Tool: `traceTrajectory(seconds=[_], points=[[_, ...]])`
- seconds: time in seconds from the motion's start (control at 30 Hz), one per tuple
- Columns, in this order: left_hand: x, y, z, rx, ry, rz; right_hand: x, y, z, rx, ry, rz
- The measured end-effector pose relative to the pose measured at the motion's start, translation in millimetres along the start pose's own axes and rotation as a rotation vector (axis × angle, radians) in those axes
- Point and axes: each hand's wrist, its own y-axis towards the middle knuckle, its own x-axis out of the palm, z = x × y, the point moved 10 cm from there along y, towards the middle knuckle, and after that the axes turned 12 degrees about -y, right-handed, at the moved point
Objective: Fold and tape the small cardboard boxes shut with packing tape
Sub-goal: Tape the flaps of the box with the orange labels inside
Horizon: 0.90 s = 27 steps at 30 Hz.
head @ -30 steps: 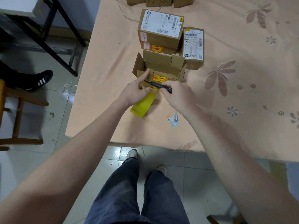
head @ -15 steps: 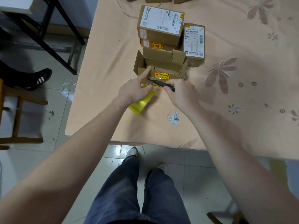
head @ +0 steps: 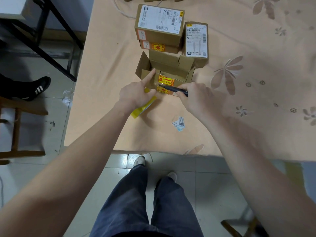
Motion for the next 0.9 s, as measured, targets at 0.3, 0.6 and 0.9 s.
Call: traceTrajectory(seconds=[0.3,0.6,0.9], points=[[-5.5,-6.3,-7.8,-0.010,-0.036,0.023,4.5,-10.1,61.6,0.158,0.066,-0.041],[-6.7,-15.4,-0.8,0.020,-0.198,0.028,40.4,-18.8,36.6,0.095,0.155,-0.064],[-17.3,-24.0,-11.6,-0.027,-0.388,0.198,74.6,-17.1,39.2,0.155,-0.031,-0.089]])
